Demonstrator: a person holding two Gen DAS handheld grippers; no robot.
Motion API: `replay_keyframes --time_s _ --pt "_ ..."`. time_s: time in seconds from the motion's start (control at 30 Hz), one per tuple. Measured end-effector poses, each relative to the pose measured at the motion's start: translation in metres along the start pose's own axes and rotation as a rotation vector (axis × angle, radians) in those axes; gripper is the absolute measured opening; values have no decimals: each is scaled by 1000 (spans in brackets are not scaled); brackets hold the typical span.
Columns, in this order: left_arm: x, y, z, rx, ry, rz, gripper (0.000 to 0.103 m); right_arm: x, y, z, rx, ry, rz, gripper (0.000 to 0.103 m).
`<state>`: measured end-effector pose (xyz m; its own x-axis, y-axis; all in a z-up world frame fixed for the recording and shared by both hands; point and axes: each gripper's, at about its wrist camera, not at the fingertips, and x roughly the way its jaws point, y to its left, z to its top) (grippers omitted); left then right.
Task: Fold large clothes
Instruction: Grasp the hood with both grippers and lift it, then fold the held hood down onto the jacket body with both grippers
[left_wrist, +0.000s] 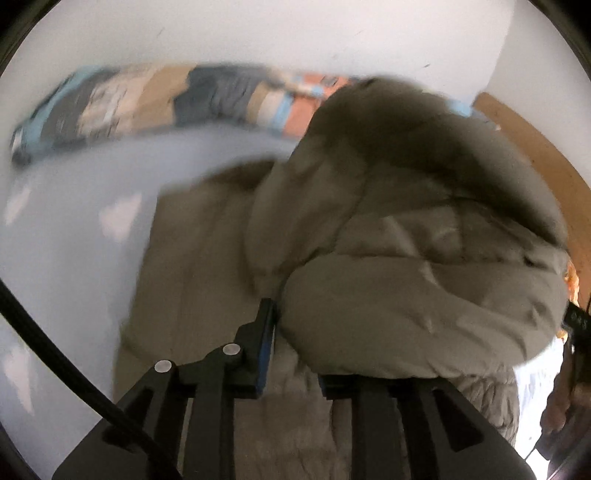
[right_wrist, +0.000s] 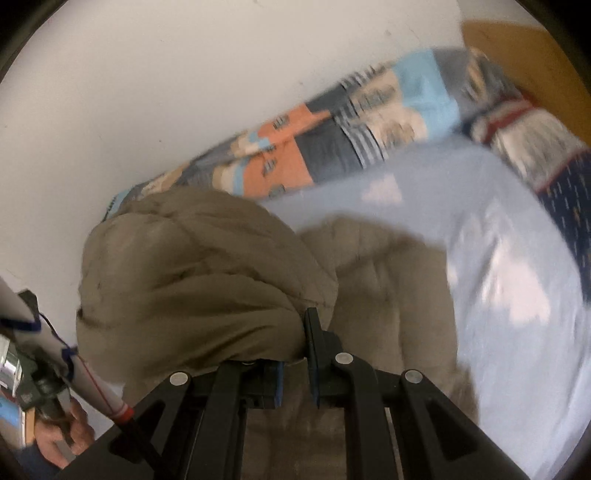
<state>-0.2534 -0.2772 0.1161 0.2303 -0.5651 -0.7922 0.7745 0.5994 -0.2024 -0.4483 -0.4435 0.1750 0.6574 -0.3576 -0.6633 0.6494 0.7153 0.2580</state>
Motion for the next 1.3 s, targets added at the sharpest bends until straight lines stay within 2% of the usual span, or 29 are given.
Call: replay_keyframes --time_s 0.1,0.27,0.33,0.37,0.4,0.53,0.7,0.77,0.87,0.97,1.03,1.1,1.3 --pt "17 0 -17 -17 53 48 19 7 0 -33 7 24 -51 11" --pt "22 1 -33 -43 27 97 19 47 -11 -66 61 107 -122 11" --pt "20 0 -41 -38 32 122 20 52 -15 -70 66 99 -125 11" --pt "19 -1 -48 -44 42 131 26 51 -16 -71 66 90 -120 11" --pt "18 0 -53 -49 52 140 30 49 -18 -72 71 85 -114 11" --pt "9 9 -65 -63 67 172 30 28 -28 -78 110 71 -67 18" --pt "-26 20 -71 -131 6 170 31 -2 -31 -88 127 103 -117 18" --pt "-38 17 -69 -133 -34 173 31 -20 -33 -91 152 65 -146 18" --pt "-53 -3 -69 -75 -95 187 31 -42 -32 -88 165 -15 -147 18" --pt "-62 -21 -59 -11 -145 185 32 -55 -20 -80 123 -84 -117 18" --pt "-69 -37 -50 19 -188 174 38 -58 -11 -73 106 -111 -86 19" --pt "-69 -50 -29 45 -214 143 49 -58 -1 -61 95 -145 -50 21" --pt "-34 -82 45 108 -186 80 50 -26 17 -7 94 -173 33 26"
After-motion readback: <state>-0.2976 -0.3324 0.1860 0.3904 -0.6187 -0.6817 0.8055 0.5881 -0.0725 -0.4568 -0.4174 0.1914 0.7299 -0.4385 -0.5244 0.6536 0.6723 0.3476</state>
